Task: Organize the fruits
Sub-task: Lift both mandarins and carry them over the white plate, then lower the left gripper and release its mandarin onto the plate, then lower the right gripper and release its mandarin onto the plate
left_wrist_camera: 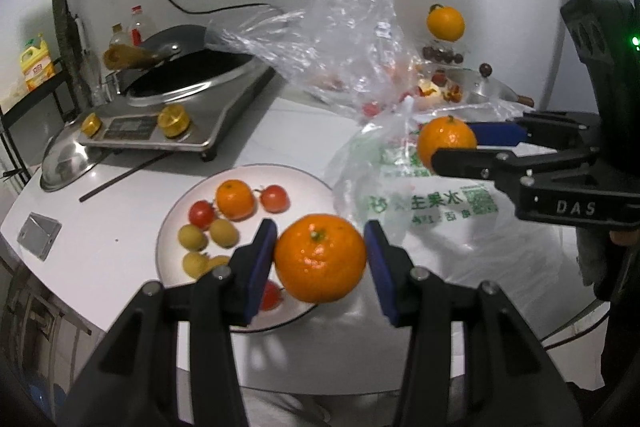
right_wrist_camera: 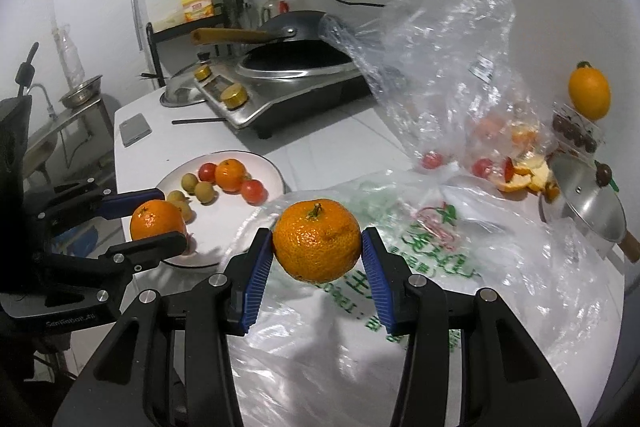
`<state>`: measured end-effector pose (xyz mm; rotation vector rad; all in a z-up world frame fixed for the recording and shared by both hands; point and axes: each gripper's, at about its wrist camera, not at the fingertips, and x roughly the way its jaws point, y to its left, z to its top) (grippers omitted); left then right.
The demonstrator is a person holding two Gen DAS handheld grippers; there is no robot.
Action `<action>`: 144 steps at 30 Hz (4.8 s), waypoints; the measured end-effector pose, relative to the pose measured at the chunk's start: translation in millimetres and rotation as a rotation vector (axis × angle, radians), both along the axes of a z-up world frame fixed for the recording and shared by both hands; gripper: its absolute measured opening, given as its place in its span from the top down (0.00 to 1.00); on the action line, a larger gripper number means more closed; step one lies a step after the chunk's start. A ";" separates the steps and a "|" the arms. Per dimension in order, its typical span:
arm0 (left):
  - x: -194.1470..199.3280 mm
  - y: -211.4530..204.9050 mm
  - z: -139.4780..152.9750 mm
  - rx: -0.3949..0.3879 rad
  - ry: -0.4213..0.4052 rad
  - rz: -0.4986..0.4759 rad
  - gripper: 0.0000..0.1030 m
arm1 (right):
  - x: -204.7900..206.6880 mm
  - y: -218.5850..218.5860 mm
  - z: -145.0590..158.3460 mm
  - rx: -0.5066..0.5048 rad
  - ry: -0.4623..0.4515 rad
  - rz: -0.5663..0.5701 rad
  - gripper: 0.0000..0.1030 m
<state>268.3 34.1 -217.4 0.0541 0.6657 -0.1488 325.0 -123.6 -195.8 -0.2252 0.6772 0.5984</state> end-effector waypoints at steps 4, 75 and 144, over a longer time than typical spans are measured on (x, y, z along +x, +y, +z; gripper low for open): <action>-3.0 13.8 -1.2 -0.007 -0.006 0.021 0.55 | -1.6 16.5 0.6 -0.010 -0.001 0.026 0.53; 32.5 53.7 -41.8 0.000 0.051 0.025 0.50 | 34.6 79.9 -21.9 -0.065 0.029 0.096 0.53; -19.7 60.1 -5.0 -0.049 -0.031 0.097 0.35 | 12.3 93.0 -26.3 -0.166 -0.001 0.140 0.46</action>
